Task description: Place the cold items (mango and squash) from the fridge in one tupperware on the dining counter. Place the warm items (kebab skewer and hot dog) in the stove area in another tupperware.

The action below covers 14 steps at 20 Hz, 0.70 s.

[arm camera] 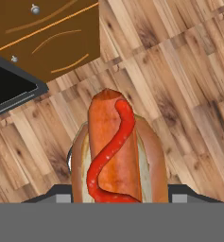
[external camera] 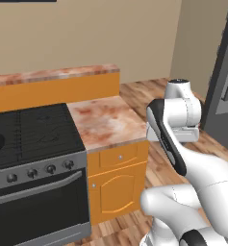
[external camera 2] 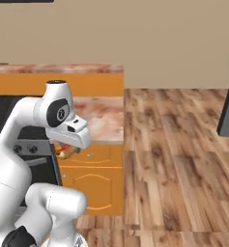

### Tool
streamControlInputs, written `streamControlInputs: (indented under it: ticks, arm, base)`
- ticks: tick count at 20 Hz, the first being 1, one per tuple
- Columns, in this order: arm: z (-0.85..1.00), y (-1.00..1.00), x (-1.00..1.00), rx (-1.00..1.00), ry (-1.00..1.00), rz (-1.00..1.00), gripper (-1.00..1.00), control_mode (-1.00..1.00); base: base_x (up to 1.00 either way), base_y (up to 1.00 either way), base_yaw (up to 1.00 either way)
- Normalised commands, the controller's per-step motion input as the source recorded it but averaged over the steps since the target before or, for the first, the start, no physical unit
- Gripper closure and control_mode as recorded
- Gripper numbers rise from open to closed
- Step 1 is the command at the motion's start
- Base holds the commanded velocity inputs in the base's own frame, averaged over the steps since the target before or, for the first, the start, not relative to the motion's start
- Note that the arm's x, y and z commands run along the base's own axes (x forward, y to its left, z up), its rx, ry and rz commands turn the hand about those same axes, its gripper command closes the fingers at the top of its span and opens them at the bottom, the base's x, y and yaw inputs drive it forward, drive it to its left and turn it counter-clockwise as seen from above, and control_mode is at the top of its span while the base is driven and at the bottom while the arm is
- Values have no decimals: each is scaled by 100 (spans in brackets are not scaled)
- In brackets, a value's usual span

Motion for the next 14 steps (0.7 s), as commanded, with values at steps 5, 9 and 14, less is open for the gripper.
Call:
streamControlInputs:
  ticks: [5,9,14]
  arm:
    - [0,0,0,0,0,0,100,100]
    - [0,0,0,0,0,0,100,100]
    - [0,0,0,0,0,0,100,100]
  base:
    - [6,-100,33]
    - [52,-100,8]
    - [84,-100,-9]
